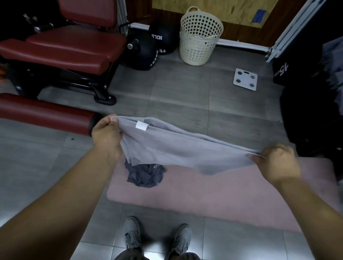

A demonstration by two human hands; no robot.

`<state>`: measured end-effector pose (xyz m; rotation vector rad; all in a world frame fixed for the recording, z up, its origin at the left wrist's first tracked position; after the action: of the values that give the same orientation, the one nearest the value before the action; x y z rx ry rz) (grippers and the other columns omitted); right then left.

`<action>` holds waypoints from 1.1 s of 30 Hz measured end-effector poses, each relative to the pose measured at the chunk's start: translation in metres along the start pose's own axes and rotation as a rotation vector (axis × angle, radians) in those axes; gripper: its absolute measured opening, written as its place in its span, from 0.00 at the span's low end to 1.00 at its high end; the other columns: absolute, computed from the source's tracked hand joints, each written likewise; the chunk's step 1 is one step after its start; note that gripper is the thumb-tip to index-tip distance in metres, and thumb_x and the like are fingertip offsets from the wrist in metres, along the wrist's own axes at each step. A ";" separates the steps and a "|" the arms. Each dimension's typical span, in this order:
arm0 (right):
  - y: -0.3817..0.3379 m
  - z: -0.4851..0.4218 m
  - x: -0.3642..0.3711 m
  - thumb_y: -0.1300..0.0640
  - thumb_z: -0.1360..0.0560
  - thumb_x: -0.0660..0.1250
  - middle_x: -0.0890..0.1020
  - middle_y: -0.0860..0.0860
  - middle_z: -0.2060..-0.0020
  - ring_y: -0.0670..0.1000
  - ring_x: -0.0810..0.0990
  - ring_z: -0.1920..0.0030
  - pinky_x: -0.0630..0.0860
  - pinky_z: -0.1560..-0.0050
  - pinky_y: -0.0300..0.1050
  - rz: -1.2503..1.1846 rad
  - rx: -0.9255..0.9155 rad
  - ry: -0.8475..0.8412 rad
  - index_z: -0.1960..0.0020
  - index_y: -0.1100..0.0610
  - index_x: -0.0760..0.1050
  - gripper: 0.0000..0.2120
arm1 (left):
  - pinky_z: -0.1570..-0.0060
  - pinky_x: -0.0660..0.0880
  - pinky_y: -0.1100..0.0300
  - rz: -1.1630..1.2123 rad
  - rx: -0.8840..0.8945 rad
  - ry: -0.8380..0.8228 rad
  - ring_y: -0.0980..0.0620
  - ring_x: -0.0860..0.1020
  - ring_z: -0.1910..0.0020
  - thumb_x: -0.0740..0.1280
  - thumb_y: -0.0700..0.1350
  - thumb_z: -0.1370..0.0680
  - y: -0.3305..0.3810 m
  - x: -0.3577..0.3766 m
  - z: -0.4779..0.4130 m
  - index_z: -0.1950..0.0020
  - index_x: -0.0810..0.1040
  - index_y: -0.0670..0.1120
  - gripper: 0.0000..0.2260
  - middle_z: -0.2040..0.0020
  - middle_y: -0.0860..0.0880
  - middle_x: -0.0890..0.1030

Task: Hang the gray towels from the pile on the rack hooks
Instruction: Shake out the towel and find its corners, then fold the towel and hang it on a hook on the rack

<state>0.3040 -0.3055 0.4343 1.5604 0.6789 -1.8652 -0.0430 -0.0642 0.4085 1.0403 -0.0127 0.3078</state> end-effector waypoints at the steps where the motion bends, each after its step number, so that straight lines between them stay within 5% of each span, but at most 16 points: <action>1: -0.001 0.000 -0.001 0.38 0.26 0.69 0.82 0.64 0.58 0.64 0.80 0.51 0.77 0.49 0.53 -0.096 0.020 -0.027 0.62 0.63 0.81 0.27 | 0.61 0.79 0.63 -0.001 0.004 0.015 0.57 0.81 0.63 0.63 0.39 0.17 0.000 -0.001 -0.001 0.55 0.79 0.49 0.10 0.58 0.51 0.82; 6: -0.007 0.000 -0.003 0.54 0.32 0.80 0.85 0.49 0.68 0.42 0.77 0.66 0.73 0.64 0.29 -0.823 0.124 -0.067 0.63 0.55 0.84 0.07 | 0.64 0.77 0.64 -0.002 0.003 0.114 0.57 0.80 0.63 0.64 0.40 0.18 0.006 -0.013 -0.013 0.57 0.79 0.51 0.11 0.59 0.52 0.82; 13: -0.005 -0.007 -0.011 0.59 0.33 0.82 0.85 0.55 0.66 0.50 0.81 0.67 0.80 0.58 0.45 -0.815 0.061 -0.061 0.62 0.54 0.83 0.07 | 0.62 0.78 0.63 -0.033 0.034 0.174 0.52 0.80 0.59 0.62 0.39 0.18 0.007 -0.026 -0.026 0.55 0.79 0.48 0.09 0.55 0.47 0.82; 20: -0.008 -0.006 -0.009 0.61 0.33 0.81 0.77 0.52 0.67 0.49 0.77 0.69 0.81 0.66 0.37 -0.910 0.081 0.005 0.56 0.56 0.79 0.11 | 0.61 0.77 0.63 -0.056 0.046 0.179 0.51 0.79 0.57 0.62 0.39 0.18 0.003 -0.030 -0.029 0.56 0.79 0.49 0.10 0.56 0.48 0.81; 23: -0.009 -0.004 -0.007 0.61 0.30 0.78 0.80 0.50 0.68 0.46 0.78 0.67 0.79 0.63 0.33 -0.924 0.064 -0.030 0.55 0.57 0.82 0.07 | 0.48 0.78 0.57 -0.085 0.050 0.193 0.52 0.78 0.53 0.63 0.40 0.18 0.004 -0.030 -0.028 0.50 0.79 0.48 0.07 0.50 0.47 0.81; 25: -0.010 -0.001 -0.008 0.58 0.30 0.78 0.83 0.53 0.65 0.48 0.80 0.62 0.80 0.59 0.35 -1.075 0.072 -0.107 0.58 0.64 0.81 0.10 | 0.42 0.77 0.55 -0.093 0.039 0.206 0.53 0.79 0.52 0.63 0.41 0.18 0.004 -0.030 -0.027 0.49 0.79 0.48 0.06 0.48 0.48 0.81; 28: -0.013 0.006 -0.012 0.46 0.39 0.78 0.85 0.51 0.63 0.46 0.83 0.59 0.81 0.52 0.37 -1.395 0.096 -0.210 0.61 0.58 0.83 0.17 | 0.42 0.76 0.56 -0.109 0.027 0.221 0.53 0.78 0.51 0.64 0.41 0.18 0.003 -0.032 -0.024 0.50 0.79 0.49 0.06 0.49 0.49 0.81; 33: -0.020 0.004 -0.006 0.54 0.23 0.71 0.81 0.51 0.63 0.52 0.79 0.58 0.79 0.53 0.50 -1.410 0.297 -0.002 0.61 0.54 0.76 0.10 | 0.50 0.72 0.65 -0.157 0.054 0.189 0.57 0.77 0.55 0.65 0.40 0.19 -0.005 -0.029 -0.017 0.51 0.78 0.48 0.04 0.57 0.54 0.80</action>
<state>0.2877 -0.2943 0.4410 1.2568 1.8850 -3.0061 -0.0719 -0.0591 0.3914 1.0552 0.2472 0.2636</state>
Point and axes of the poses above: each hand's wrist, its own z-axis away from the middle knuckle, its own x-axis out of the palm, y = z × x, the point moved 1 cm from there along -z, towards the middle knuckle
